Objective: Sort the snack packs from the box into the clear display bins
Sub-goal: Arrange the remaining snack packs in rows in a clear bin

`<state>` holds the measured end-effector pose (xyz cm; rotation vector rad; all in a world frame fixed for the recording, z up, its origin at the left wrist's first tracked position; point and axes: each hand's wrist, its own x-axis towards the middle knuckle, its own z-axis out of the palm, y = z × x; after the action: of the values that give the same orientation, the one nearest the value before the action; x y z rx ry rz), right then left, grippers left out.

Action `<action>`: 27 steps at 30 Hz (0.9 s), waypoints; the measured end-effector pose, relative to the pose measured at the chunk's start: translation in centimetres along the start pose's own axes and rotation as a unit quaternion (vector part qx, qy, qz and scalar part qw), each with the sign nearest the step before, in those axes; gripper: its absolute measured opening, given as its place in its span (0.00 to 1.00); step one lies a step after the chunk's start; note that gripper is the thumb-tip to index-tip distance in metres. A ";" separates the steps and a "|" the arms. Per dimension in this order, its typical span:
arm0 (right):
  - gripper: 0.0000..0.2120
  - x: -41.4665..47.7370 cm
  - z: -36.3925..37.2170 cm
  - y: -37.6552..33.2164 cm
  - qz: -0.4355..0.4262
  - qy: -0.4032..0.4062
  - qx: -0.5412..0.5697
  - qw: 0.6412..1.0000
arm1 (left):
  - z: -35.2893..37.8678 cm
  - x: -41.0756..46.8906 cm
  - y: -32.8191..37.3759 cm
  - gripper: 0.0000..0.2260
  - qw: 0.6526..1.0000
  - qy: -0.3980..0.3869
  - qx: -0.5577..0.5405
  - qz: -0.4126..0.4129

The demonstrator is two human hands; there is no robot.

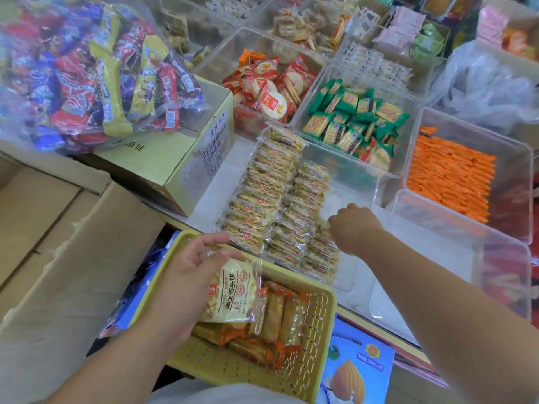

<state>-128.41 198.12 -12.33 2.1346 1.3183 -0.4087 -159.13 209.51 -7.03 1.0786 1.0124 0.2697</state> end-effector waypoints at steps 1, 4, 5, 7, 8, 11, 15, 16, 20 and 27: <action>0.10 0.2 0.1 -0.3 0.004 -0.021 0.017 1.000 | -0.2 0.0 0.0 0.10 1.000 0.001 -0.006 -0.003; 0.07 1.1 -0.1 -0.4 0.020 -0.049 0.065 0.996 | -0.7 -0.2 -0.1 0.09 1.000 0.013 -0.014 -0.005; 0.06 1.5 -0.2 -0.4 0.026 -0.055 0.077 0.995 | -0.8 -0.3 -0.1 0.09 1.000 0.016 -0.019 -0.007; 0.08 2.0 -0.3 -0.7 0.041 -0.069 0.098 0.992 | -1.0 -0.4 -0.2 0.08 0.999 0.020 -0.027 -0.008; 0.10 2.3 -0.2 -0.9 0.047 -0.077 0.106 0.990 | -1.0 -0.4 -0.1 0.08 0.999 0.020 -0.032 -0.007; 0.12 3.1 0.4 -1.7 0.058 -0.095 0.114 0.987 | -1.3 -0.6 0.0 0.07 0.998 0.020 -0.064 -0.014; 0.10 3.9 1.3 -2.6 0.090 -0.106 0.151 0.979 | -1.7 -0.8 0.3 0.09 0.989 0.018 -0.140 -0.045; 0.09 4.1 1.5 -2.7 0.100 -0.107 0.167 0.975 | -1.8 -0.9 0.3 0.09 0.987 0.021 -0.155 -0.048; 0.05 4.2 1.2 -2.8 0.107 -0.111 0.202 0.967 | -1.9 -1.1 0.7 0.12 0.978 0.027 -0.199 -0.050; 0.11 0.9 -0.4 -2.1 0.100 -0.066 0.231 0.966 | -1.1 -1.5 1.5 0.09 0.981 0.023 -0.193 -0.018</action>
<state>-129.90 199.72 -13.21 2.5378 0.9867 -0.8230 -160.48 209.95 -5.06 0.7033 0.9707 0.4441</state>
